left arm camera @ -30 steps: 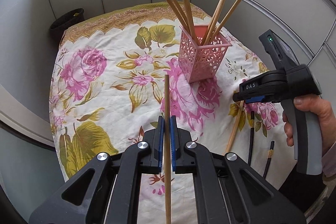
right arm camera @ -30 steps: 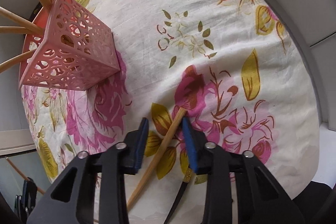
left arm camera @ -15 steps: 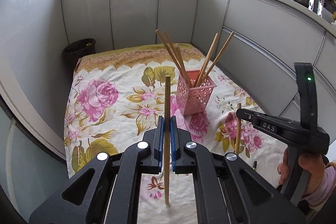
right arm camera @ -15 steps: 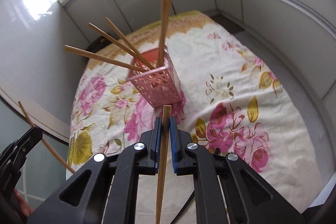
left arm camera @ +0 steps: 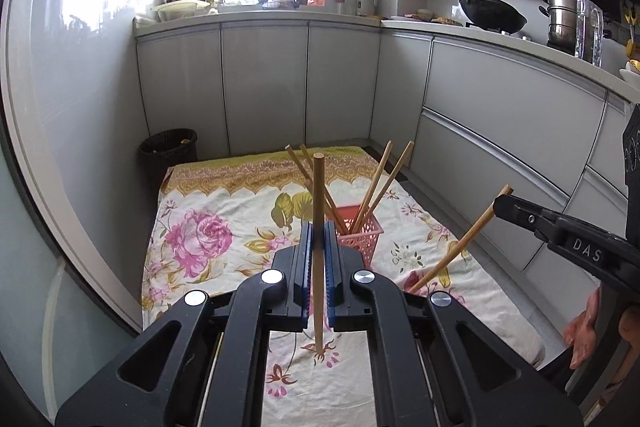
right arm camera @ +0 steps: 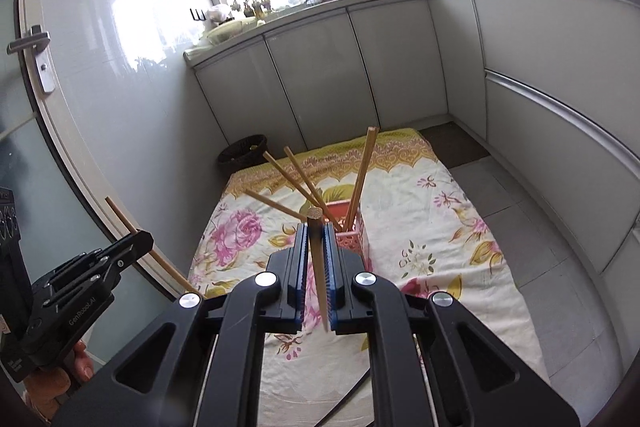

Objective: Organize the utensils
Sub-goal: 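Lift both held bamboo chopsticks upright and carry them over the pink basket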

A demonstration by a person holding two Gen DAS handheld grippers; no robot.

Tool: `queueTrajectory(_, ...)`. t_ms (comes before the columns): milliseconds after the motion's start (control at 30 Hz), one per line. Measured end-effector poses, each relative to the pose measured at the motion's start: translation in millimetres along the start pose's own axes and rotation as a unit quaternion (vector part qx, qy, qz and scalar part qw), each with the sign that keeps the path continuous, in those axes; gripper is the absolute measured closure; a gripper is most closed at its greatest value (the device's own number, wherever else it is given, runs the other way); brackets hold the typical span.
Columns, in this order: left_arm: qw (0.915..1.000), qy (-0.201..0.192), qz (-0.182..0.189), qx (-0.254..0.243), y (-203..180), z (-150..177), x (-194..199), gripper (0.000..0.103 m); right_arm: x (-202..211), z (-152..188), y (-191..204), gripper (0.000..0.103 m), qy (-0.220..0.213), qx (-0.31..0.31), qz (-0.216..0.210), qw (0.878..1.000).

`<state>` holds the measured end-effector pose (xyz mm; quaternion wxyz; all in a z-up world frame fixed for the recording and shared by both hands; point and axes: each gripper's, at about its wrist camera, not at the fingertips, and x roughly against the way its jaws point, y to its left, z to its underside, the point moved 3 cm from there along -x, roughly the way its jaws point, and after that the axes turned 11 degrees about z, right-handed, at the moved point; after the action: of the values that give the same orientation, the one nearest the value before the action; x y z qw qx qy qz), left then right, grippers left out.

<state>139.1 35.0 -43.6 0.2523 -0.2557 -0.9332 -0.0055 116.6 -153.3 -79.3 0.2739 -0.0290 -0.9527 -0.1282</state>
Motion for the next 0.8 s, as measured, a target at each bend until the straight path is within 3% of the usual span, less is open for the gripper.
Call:
queueTrajectory(433, 0.9980, -0.060, 0.006, -0.017, -30.3, -98.8, -13.0, 0.098, 34.2, -115.6, -37.1, 0.095, -0.066, -0.048, -0.010, 0.997)
queueTrajectory(800, 0.9985, -0.053, 0.006, -0.009, -32.2, -131.2, -78.1, 0.098, 10.8, -138.0, -56.4, 0.095, -0.073, -0.058, -0.005, 0.996)
